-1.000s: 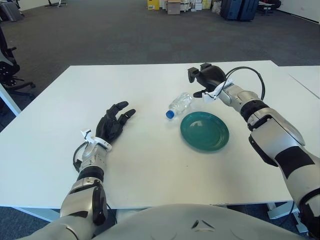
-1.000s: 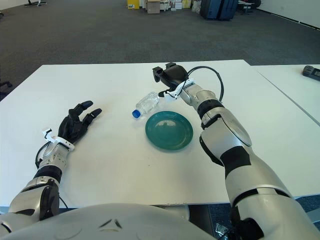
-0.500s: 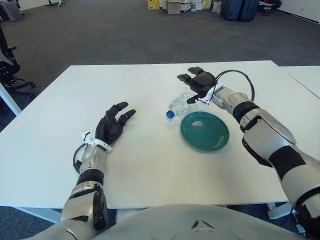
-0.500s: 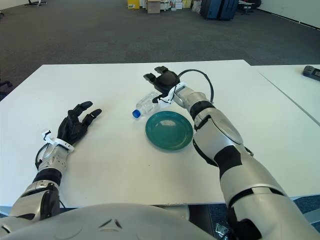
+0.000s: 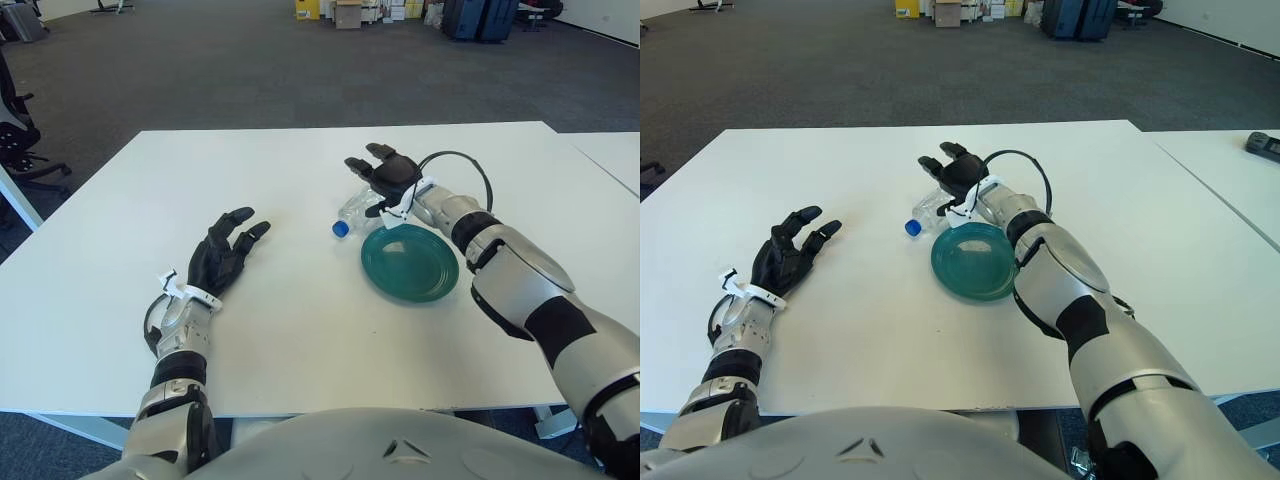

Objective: Put the bottle into the plate.

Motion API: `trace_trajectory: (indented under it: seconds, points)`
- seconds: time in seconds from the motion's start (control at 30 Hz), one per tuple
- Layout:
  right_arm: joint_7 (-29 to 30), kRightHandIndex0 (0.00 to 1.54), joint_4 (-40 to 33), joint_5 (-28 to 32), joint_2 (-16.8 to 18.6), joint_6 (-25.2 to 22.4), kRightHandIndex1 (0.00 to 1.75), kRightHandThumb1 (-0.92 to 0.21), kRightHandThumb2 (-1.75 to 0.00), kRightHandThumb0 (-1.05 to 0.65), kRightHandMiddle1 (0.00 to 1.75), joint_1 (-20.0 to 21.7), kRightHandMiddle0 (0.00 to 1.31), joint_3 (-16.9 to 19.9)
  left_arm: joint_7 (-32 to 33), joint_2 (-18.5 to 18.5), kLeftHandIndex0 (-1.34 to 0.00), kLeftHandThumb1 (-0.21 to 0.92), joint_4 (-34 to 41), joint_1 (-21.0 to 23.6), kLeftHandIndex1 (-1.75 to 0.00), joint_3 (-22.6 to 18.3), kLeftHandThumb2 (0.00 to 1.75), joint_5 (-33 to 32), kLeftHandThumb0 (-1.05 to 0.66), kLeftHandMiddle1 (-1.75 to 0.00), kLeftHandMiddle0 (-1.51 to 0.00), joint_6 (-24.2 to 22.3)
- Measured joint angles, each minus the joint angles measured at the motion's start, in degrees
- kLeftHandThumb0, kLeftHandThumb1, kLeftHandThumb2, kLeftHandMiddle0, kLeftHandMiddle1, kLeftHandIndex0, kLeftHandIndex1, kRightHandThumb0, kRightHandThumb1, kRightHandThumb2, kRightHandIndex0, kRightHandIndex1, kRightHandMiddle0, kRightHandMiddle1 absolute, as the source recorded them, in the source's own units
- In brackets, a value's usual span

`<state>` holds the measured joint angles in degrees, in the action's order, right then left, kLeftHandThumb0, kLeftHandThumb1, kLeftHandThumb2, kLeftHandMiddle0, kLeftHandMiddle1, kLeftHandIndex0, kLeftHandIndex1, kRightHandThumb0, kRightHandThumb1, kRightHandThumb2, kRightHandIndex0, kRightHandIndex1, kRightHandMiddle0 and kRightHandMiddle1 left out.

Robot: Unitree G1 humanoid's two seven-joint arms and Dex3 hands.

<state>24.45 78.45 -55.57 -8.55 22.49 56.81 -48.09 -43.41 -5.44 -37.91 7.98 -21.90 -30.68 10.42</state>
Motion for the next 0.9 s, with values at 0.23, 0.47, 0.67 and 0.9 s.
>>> trace_trajectory:
  seconds: [0.23,0.47,0.67,0.9]
  points:
    - [-0.03,0.00,0.48,-1.26,1.40,-1.02,0.00,-0.92,-0.59,-1.05,0.02,-1.05,0.03,-1.28,1.38,1.19,-0.38,0.92,5.04,-2.99,-1.19,0.01,0.95,-0.87,-0.87,-1.07,-0.63,-1.61]
    - [0.34,0.07,0.77,-2.16,2.47,-2.13,0.01,-0.92,-0.43,-0.96,0.30,-2.47,0.02,-2.40,2.43,2.21,-0.39,0.92,10.12,-6.08,-1.19,0.04,0.94,-2.41,-0.87,-1.08,-0.62,-4.31]
    - [1.36,0.16,0.77,-2.20,2.96,-2.12,0.02,-0.92,-0.27,-0.89,0.52,-4.39,0.00,-3.02,3.41,2.62,-0.40,0.92,14.33,-8.69,-1.20,0.10,0.92,-3.27,-0.87,-1.09,-0.62,-7.19]
    - [3.73,0.22,0.77,-1.67,3.56,-2.44,0.03,-0.92,-0.20,-0.87,0.63,-6.44,0.00,-2.74,4.52,2.62,-0.38,0.92,17.81,-11.11,-1.20,-0.20,0.91,-4.90,-0.88,-1.10,-0.61,-10.62]
